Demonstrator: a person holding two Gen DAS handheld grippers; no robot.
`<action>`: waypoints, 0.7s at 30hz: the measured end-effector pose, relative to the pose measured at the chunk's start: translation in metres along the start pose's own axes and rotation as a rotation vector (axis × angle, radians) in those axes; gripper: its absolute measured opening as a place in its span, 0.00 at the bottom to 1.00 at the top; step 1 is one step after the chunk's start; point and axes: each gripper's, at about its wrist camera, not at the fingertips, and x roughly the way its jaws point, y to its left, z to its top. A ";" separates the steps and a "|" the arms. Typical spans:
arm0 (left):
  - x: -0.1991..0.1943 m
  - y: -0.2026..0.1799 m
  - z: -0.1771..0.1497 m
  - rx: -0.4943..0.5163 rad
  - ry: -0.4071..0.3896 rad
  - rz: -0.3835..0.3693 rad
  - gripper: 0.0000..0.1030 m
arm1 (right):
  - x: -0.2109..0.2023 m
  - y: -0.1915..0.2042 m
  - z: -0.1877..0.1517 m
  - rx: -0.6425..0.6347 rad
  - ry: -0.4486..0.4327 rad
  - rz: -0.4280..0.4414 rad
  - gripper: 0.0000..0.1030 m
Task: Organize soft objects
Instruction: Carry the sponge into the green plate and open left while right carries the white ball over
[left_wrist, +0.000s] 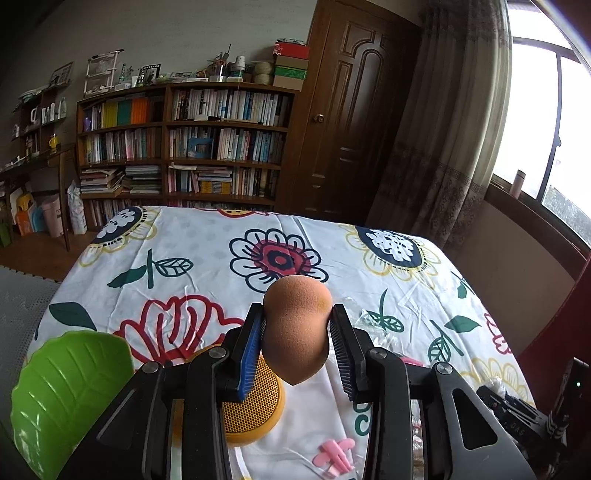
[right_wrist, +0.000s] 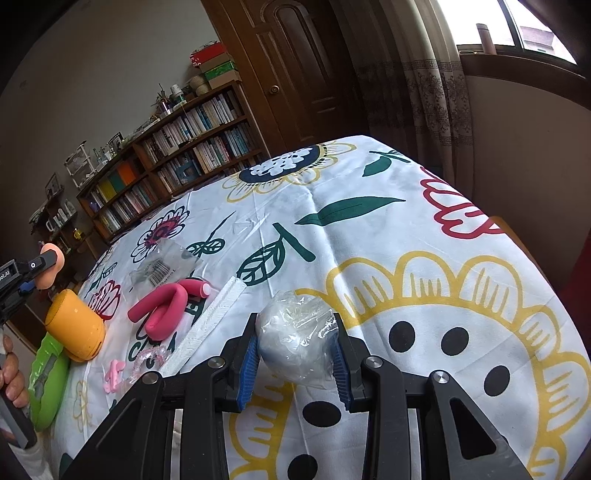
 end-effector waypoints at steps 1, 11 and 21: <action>0.000 0.002 0.000 0.001 -0.003 0.007 0.36 | 0.000 0.001 0.000 -0.003 -0.002 -0.004 0.36; -0.008 0.023 -0.002 -0.005 -0.029 0.059 0.36 | -0.006 0.033 0.002 -0.078 -0.034 -0.018 0.36; -0.026 0.052 -0.006 -0.050 -0.045 0.093 0.36 | -0.004 0.102 0.019 -0.171 -0.062 0.078 0.36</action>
